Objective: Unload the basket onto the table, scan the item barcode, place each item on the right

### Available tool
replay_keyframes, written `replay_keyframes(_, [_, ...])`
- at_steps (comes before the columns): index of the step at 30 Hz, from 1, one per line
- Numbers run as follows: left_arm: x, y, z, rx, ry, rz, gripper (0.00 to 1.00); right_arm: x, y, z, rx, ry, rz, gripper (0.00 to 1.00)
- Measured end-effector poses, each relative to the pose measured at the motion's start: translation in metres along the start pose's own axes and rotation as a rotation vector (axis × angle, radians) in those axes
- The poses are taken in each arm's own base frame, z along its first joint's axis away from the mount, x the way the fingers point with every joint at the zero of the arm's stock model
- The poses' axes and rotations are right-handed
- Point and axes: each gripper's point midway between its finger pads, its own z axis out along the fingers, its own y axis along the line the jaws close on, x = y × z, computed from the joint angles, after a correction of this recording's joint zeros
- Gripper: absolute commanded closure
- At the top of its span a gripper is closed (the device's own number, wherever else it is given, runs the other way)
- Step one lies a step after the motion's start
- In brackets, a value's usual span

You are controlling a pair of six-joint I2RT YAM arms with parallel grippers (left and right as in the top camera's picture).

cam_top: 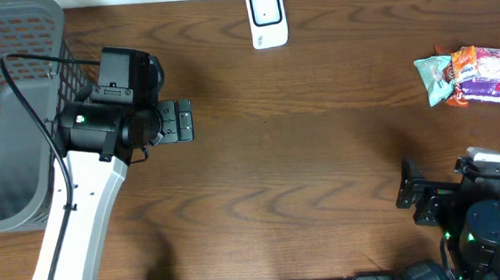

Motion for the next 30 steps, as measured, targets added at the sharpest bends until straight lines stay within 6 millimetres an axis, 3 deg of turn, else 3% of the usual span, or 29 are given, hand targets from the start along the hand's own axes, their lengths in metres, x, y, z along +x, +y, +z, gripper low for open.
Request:
replay_keyframes(16, [0.000, 0.000, 0.000, 0.000, 0.000, 0.000, 0.02, 0.058, -0.023, -0.007, 0.081, 0.236, -0.096, 0.01])
replay_keyframes(30, [0.000, 0.000, 0.000, 0.000, 0.000, 0.000, 0.02, 0.058, -0.023, -0.007, 0.081, 0.237, -0.096, 0.01])
